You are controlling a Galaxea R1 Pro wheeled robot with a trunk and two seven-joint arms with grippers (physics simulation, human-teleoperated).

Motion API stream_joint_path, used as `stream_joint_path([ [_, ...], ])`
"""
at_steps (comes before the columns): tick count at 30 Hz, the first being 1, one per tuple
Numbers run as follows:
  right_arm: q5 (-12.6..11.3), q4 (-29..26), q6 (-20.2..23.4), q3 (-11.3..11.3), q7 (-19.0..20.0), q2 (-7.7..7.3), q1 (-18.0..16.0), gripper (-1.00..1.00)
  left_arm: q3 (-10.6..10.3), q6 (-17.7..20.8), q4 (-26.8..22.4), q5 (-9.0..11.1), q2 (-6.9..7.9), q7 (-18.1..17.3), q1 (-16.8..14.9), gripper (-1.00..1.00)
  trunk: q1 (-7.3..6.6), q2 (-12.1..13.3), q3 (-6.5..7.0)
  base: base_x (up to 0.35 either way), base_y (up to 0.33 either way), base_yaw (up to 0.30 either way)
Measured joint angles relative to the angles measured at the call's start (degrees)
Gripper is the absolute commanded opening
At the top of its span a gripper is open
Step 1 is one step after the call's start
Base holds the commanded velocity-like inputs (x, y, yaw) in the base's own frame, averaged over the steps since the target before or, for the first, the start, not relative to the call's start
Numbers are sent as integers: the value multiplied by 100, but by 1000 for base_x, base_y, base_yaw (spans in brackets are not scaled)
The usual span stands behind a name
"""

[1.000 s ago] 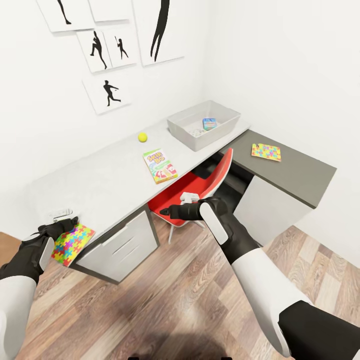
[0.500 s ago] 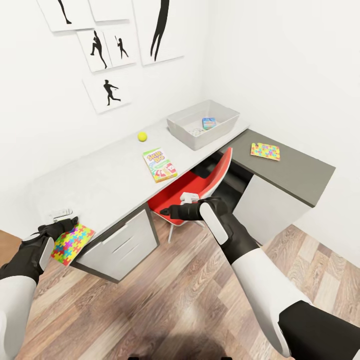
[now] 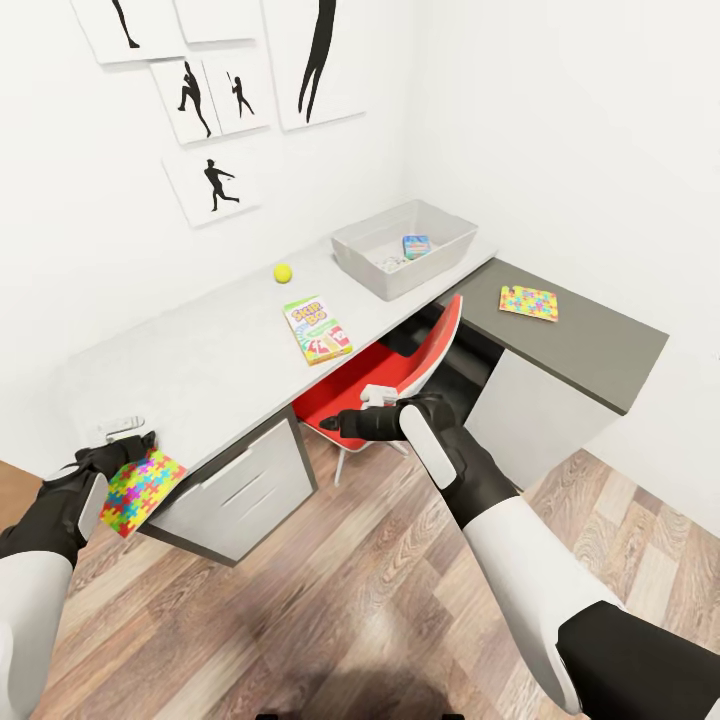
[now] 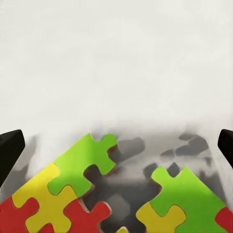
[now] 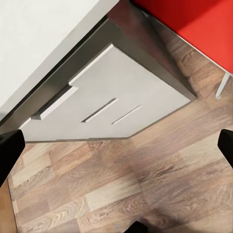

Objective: Put all the toys in the child's room - the three board games (two on the bed and one on the table), the two jigsaw puzzles on the table, and the tennis ball on the table - inside the toy box on the table in the child's room.

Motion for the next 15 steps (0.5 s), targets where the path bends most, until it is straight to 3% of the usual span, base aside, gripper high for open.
stream_joint_path([
  [15,0,0,-3,0,1,0,3,100,2,1,-8,0,0,0,2,100,0,0,0,-40,-44,0],
])
